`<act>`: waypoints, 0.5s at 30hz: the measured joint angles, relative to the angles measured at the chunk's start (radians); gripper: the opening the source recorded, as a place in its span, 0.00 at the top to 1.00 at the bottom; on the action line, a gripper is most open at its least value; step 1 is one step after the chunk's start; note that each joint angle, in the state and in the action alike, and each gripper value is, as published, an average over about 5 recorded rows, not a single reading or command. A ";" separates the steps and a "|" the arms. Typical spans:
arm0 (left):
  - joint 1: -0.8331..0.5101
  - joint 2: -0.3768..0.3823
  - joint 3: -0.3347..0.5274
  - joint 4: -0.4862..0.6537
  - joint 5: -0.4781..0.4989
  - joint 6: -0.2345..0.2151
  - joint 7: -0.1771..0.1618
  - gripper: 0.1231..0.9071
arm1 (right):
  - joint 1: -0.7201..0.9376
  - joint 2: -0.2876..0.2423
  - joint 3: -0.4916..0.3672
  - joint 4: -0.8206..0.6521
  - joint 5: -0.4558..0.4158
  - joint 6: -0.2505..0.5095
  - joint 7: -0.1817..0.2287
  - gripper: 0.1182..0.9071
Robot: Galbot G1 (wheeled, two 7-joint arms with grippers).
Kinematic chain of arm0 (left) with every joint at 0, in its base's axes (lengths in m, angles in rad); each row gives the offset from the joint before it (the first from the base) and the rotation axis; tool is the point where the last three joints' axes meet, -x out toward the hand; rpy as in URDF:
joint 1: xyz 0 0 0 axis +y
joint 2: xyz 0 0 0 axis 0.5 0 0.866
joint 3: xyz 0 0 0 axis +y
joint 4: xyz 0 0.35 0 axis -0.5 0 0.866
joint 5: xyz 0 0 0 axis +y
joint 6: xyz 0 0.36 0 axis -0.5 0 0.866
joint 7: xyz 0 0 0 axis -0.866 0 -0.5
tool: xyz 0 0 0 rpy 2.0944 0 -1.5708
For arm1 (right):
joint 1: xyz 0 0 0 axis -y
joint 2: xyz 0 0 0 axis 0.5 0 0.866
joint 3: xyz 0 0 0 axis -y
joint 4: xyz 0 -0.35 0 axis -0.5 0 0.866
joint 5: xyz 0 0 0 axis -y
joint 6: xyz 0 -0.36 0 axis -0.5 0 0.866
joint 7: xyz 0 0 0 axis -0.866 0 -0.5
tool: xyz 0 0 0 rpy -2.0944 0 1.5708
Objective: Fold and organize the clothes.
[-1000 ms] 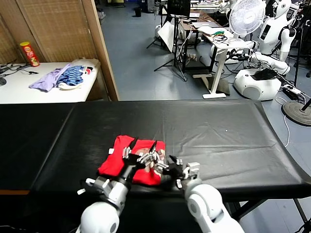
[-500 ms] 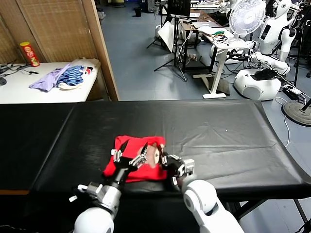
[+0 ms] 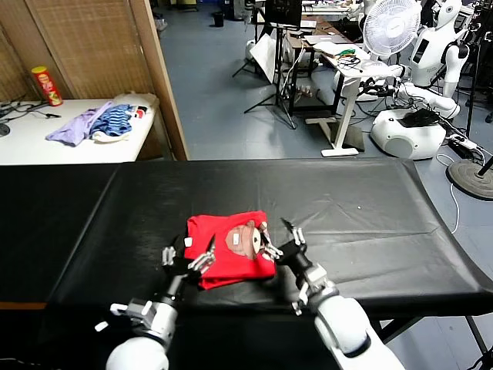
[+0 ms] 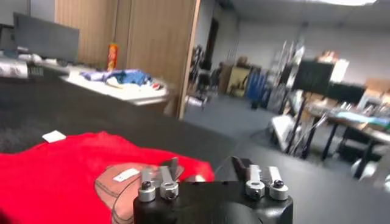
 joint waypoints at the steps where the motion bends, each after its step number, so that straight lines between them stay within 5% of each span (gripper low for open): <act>1: 0.006 0.007 -0.006 -0.003 -0.001 0.010 -0.014 0.14 | -0.023 -0.002 0.010 0.016 -0.002 0.022 0.014 0.22; 6: 0.052 0.048 -0.038 -0.031 -0.005 0.050 -0.080 0.14 | -0.162 0.000 0.062 0.096 -0.006 0.082 0.088 0.14; 15: 0.259 0.089 -0.137 -0.101 -0.032 0.055 -0.098 0.14 | -0.424 0.011 0.131 0.232 -0.013 0.074 0.211 0.14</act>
